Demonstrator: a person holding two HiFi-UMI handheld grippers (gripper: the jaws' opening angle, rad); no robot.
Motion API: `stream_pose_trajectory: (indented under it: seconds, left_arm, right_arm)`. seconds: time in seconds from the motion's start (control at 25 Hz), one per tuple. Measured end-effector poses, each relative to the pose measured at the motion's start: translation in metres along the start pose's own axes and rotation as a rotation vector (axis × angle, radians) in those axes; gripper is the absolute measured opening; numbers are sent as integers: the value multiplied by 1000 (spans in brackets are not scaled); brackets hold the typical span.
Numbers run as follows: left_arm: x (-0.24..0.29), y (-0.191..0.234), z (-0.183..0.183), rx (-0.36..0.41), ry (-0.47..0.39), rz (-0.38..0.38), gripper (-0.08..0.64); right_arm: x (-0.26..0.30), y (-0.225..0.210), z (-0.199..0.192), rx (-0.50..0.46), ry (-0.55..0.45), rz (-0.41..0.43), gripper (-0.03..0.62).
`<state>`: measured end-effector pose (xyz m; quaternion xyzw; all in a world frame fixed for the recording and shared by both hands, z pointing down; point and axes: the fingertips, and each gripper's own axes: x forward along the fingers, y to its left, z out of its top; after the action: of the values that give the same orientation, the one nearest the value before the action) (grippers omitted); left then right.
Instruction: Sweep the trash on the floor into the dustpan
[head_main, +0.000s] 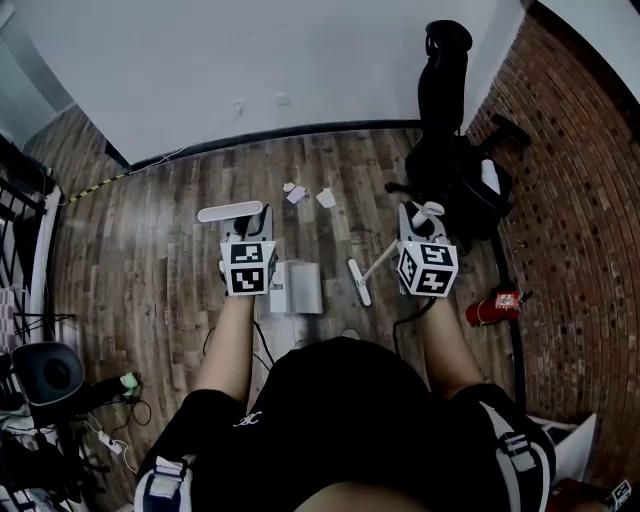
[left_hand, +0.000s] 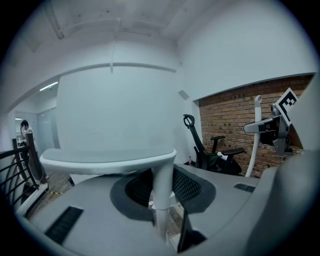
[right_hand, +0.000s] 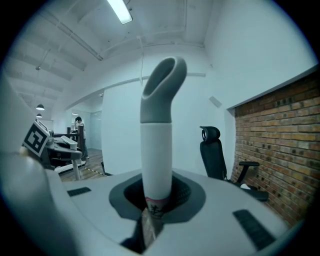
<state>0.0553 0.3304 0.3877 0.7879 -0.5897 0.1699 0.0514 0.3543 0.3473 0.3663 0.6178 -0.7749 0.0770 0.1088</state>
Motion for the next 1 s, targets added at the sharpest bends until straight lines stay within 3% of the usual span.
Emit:
stream_pose_trajectory:
  seconds: [0.48, 0.72, 1.0]
  left_arm:
    - [-11, 54, -30, -16, -7, -56, 98]
    - [0, 84, -34, -20, 8, -40, 98]
    - [37, 109, -42, -34, 48, 4, 98]
  right_arm:
    - [-7, 41, -10, -25, 47, -63, 43]
    - [6, 47, 1, -24, 38, -84, 43]
    - [59, 56, 9, -68, 7, -48, 43]
